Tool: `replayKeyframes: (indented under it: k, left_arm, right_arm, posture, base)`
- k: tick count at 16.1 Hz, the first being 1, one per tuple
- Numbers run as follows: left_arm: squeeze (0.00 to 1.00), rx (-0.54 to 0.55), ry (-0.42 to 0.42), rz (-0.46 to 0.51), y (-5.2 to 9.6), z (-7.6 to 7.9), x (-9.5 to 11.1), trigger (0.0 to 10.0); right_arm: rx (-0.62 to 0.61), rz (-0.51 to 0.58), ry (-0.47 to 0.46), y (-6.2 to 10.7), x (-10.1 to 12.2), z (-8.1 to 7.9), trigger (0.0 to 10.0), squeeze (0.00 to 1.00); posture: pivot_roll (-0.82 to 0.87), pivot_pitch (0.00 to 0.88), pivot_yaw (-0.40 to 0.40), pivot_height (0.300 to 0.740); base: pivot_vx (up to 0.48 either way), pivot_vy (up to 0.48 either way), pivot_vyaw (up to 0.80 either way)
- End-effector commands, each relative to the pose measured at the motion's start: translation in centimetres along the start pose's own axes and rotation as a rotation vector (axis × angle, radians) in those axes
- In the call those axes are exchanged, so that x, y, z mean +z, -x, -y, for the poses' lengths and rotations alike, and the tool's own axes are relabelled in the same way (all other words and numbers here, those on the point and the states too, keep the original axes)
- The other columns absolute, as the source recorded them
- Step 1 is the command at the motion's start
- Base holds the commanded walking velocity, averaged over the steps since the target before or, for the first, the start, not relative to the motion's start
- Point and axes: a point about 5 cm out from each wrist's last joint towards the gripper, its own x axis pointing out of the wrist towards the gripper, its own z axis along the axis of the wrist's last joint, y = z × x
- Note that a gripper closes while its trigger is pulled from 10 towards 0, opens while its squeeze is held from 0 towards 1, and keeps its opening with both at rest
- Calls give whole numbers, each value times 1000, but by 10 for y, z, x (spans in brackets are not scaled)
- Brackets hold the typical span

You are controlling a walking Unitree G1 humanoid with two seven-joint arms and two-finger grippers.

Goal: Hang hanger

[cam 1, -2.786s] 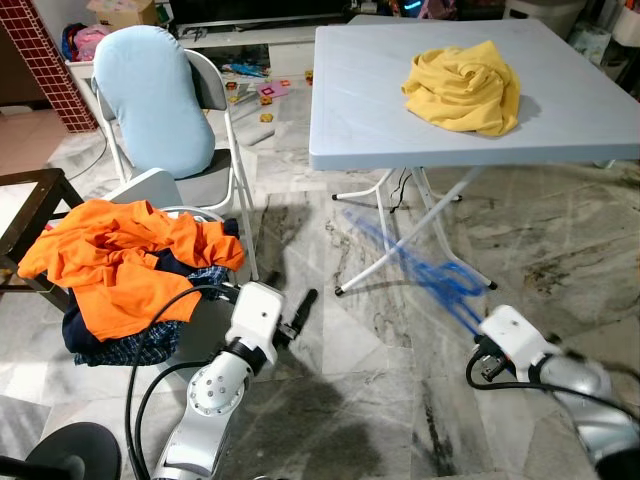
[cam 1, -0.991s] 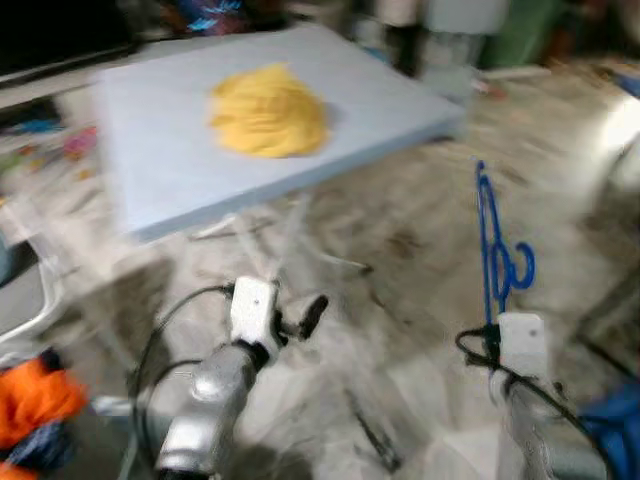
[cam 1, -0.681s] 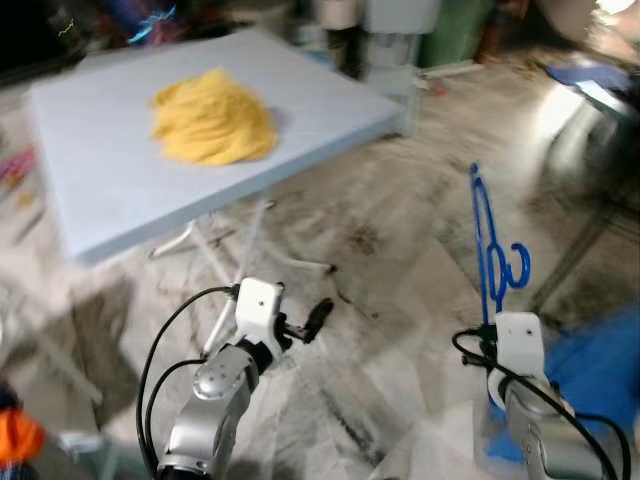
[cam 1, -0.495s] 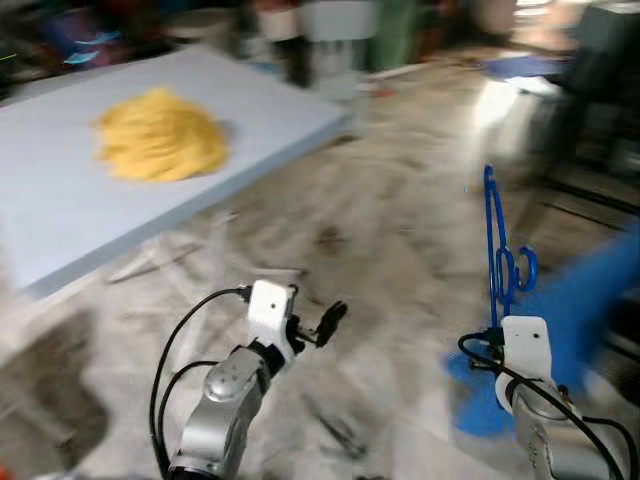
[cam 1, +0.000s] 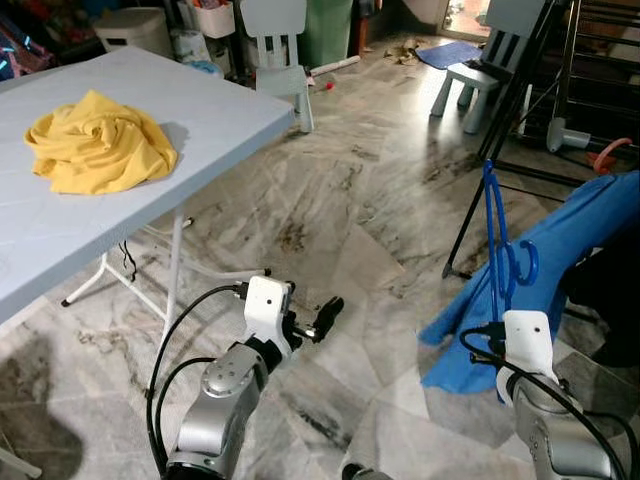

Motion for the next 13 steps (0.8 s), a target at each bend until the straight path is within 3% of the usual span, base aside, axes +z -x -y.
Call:
replayKeyframes:
  k: [1,7,13]
  left_arm:
    - [0,-2,-5,-9,1,-2,0,10000]
    - [0,-21,6,-35,2,1,-6,10000]
    - [0,-57,-12,-58,0,6,-9,10000]
  right_arm:
    - [2,28,-3,0,6,-1,10000,0]
    - [2,31,-1,1,6,-6,10000,0]
    - [-27,34,-2,2,3,-4,10000,0]
  posture:
    - [-164,112,35,740]
    - [-160,108,32,740]
    - [-159,96,38,740]
  base:
    - [270,398,-756]
    - [297,366,-755]
    - [279,234,-752]
